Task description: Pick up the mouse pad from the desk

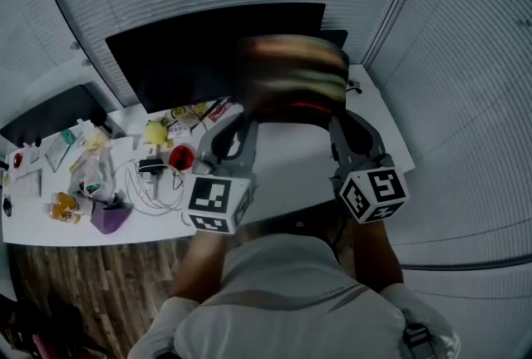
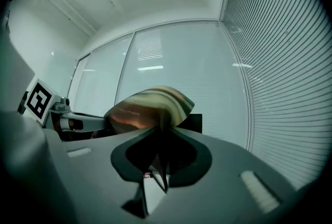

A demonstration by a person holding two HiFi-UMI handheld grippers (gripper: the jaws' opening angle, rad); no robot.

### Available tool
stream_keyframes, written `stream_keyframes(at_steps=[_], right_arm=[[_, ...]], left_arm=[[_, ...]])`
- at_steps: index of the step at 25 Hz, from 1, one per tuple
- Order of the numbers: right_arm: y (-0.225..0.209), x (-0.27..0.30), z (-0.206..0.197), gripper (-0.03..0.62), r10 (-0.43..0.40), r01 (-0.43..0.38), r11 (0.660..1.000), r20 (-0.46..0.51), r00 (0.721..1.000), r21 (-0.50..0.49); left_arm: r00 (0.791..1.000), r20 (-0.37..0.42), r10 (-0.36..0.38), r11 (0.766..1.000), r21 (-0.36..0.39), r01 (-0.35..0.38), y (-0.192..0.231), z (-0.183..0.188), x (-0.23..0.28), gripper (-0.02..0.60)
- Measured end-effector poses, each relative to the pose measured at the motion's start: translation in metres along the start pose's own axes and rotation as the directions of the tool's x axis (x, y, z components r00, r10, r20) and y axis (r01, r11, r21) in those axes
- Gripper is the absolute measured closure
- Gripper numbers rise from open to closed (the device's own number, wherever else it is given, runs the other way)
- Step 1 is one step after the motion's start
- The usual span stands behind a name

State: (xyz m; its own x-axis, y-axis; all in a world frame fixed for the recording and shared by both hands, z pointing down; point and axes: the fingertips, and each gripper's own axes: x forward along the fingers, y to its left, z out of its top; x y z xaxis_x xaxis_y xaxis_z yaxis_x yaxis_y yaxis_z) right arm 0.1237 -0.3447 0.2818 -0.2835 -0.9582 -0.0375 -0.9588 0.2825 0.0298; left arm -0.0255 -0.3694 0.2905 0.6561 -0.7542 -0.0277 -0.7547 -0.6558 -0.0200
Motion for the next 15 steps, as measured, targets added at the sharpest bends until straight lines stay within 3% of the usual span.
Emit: stream_keyframes(at_steps=[15], right_arm=[[0.01,0.0,0.011,0.553,0.004,-0.003,1.0,0.023,1.0,-0.004]], left_arm=[[1.0,0.031,-0.003,1.0,0.009,0.003,0.007,0.011,-0.007,0.522]])
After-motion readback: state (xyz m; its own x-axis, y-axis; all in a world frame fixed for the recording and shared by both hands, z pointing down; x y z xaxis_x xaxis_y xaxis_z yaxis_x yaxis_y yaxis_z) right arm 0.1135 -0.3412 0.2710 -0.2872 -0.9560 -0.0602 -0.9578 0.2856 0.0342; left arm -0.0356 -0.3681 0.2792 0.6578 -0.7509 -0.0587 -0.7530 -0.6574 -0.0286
